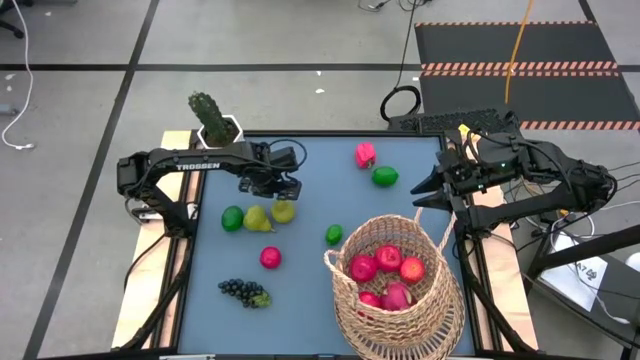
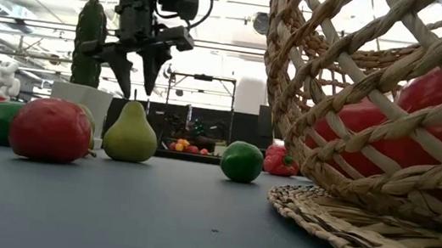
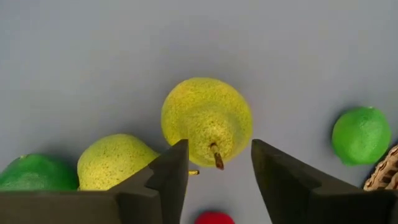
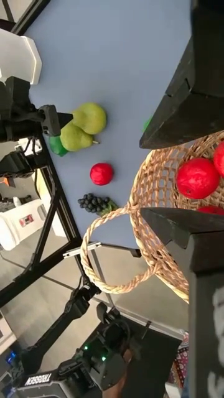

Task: Build produce basket
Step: Put the green pear into the brown basket

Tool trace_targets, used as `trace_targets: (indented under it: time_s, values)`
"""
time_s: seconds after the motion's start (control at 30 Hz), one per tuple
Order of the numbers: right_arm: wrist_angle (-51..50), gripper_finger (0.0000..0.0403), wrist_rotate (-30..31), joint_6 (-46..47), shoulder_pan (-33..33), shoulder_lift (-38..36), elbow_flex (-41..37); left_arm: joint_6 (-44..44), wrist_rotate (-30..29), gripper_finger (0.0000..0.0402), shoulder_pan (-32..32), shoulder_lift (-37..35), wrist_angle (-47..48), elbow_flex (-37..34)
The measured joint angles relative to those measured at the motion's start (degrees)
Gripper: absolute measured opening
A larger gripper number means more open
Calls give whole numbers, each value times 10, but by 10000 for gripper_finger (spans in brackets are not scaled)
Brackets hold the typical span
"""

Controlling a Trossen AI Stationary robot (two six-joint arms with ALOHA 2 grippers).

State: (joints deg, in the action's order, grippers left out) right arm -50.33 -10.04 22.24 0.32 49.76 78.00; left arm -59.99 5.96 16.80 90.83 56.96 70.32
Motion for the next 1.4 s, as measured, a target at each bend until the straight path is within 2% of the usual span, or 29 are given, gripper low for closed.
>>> trace_targets:
  time_s: [0.13,0.47,0.77,1.2,1.4]
  values:
    - [0,155,0,0,0,0,0,10,0,158,0,0,5,0]
    - [0,155,-2,10,0,0,0,17,-5,158,1,0,16,-2]
    - [4,155,-2,11,0,0,0,18,10,154,1,-2,-5,-35]
    - [4,155,-5,11,0,0,0,23,1,88,0,0,-41,-34]
    - [4,155,-5,9,0,0,0,36,0,33,0,0,-42,-34]
